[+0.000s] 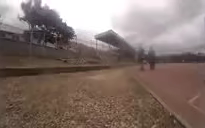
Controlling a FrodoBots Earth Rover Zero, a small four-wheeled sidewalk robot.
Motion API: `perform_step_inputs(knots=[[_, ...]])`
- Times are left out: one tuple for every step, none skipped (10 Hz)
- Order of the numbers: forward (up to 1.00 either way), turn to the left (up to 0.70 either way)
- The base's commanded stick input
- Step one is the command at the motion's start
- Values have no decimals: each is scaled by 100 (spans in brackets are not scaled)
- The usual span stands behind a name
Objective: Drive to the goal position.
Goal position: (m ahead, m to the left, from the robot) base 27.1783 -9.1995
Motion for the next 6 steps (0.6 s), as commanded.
perform_step_inputs(knots=[[70, -27], [70, -27], [70, -27], [70, -27], [70, -27], [70, -27]])
